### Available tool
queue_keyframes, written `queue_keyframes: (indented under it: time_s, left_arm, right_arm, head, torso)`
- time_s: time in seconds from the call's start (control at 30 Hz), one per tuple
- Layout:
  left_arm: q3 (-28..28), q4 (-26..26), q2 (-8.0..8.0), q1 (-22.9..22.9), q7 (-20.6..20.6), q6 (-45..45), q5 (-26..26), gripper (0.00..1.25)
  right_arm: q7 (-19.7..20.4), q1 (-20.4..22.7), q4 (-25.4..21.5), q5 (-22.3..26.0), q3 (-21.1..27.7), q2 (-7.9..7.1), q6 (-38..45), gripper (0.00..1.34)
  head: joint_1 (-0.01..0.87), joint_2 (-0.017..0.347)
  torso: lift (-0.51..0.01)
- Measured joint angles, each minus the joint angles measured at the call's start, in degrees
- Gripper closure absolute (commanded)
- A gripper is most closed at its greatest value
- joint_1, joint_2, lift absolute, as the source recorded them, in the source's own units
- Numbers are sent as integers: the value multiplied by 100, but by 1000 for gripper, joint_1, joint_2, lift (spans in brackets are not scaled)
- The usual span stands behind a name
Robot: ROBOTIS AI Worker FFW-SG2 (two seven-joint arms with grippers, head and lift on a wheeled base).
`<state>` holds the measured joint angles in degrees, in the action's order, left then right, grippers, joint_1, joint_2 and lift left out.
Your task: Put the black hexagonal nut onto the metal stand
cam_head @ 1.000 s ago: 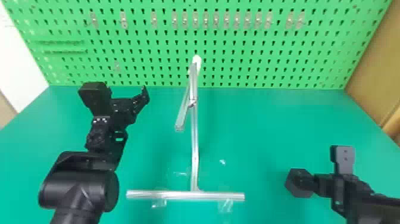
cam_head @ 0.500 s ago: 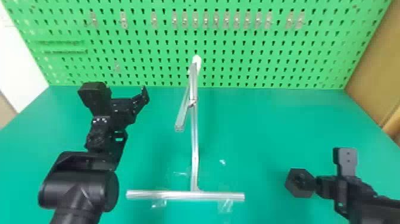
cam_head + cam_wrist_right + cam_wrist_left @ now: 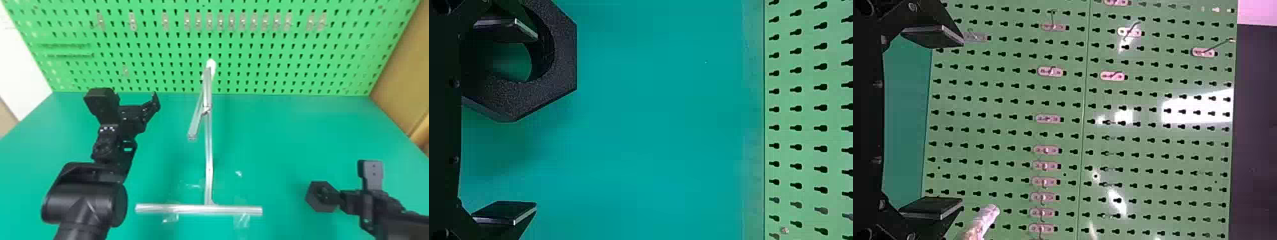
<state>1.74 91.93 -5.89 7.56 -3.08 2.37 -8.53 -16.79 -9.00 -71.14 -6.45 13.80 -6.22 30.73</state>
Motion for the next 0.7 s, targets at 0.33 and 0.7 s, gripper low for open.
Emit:
queue_keyframes:
  time_s: [0.33,0.7]
  left_arm:
    - [-7,0,0,0,0,0,0,153]
    - [-11,0,0,17,0,-1,0,153]
  right_arm:
    - [0,-165,272,-108,2,45,-89,122]
    - [0,-299,430,-214,-50,90,-137,602]
  head:
    - [693,81]
    - [693,81]
  torso:
    - [-1]
    - [-1]
